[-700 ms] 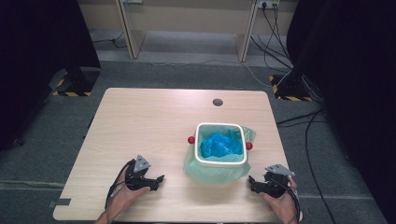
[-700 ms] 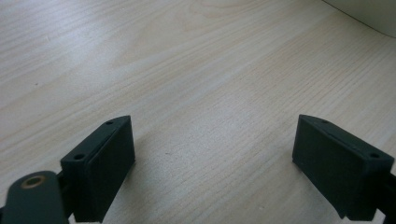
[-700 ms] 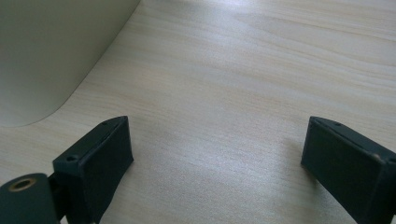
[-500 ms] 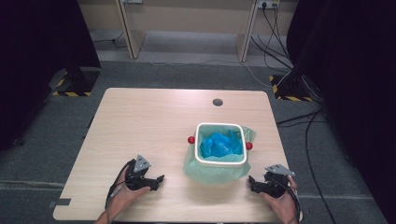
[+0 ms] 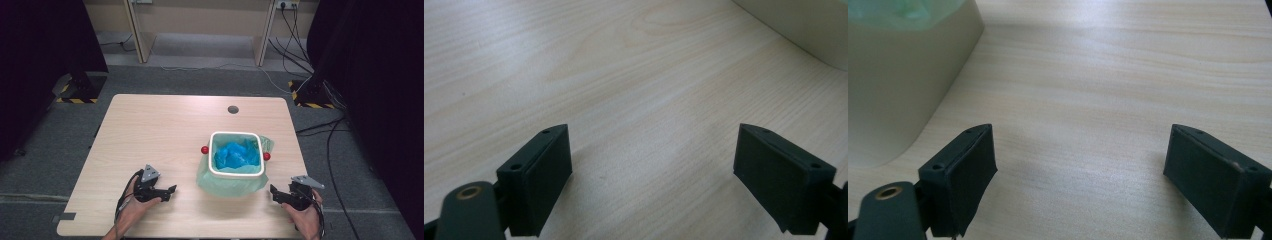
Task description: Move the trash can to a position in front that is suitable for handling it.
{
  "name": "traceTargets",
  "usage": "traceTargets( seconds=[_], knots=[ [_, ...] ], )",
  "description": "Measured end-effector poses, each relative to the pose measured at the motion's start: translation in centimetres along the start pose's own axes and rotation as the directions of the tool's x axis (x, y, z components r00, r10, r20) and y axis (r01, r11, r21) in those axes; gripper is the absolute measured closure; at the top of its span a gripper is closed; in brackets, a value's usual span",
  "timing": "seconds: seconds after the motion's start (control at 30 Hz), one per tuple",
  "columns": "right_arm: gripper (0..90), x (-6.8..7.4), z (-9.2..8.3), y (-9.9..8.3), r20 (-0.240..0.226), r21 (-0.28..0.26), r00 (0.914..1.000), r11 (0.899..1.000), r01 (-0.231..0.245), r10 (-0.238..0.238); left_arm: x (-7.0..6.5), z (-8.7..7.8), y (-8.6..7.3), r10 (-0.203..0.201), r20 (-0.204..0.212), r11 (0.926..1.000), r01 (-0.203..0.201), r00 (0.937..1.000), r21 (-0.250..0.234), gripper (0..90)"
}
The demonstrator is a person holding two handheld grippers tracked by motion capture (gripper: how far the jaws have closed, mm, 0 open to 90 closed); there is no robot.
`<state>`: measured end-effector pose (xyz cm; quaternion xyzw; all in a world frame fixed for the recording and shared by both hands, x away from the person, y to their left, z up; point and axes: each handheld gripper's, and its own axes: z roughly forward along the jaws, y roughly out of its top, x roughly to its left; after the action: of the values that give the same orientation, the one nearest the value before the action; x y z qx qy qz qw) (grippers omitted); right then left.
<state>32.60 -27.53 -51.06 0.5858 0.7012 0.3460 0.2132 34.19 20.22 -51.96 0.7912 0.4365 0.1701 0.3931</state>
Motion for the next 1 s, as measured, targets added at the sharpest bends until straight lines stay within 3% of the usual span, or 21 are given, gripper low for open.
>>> traceTargets(
  seconds=[0.07, 0.13, 0.3, 0.63, 0.83, 1.0],
  knots=[
    [13.3, 0.0, -0.1, 0.1, -0.003, -0.009, 1.0, 1.0, -0.004, 0.004, 0.0, -0.1, 0.2, -0.002, 0.001, 1.0, 0.002, 1.0, -0.009, 14.9],
    [13.4, 0.1, -0.5, 0.7, -0.01, -0.041, 0.9998, 0.999, -0.02, 0.02, -0.3, -0.3, 0.9, -0.034, 0.025, 0.9984, 0.035, 0.9991, -0.044, 14.9],
    [13.6, 0.4, -1.1, 1.9, -0.023, -0.084, 0.9989, 0.995, -0.043, 0.042, -1.1, -0.3, 2.3, -0.048, 0.063, 0.9955, 0.053, 0.9969, -0.079, 14.8],
    [14.5, 1.3, -1.1, 3.4, -0.073, -0.104, 0.9968, 0.994, -0.041, 0.033, -2.5, 1.2, 4.6, -0.046, 0.115, 0.9943, 0.057, 0.9923, -0.091, 14.8],
    [15.4, 2.0, -0.7, 3.9, -0.11, -0.104, 0.9932, 0.993, -0.049, 0.037, -3.5, 1.8, 6.0, -0.08, 0.141, 0.988, 0.097, 0.9867, -0.12, 14.8],
    [15.8, 2.4, -0.3, 4.2, -0.132, -0.098, 0.991, 0.994, -0.037, 0.024, -4.4, 2.4, 6.5, -0.068, 0.157, 0.9892, 0.087, 0.9853, -0.118, 14.8]
  ],
)
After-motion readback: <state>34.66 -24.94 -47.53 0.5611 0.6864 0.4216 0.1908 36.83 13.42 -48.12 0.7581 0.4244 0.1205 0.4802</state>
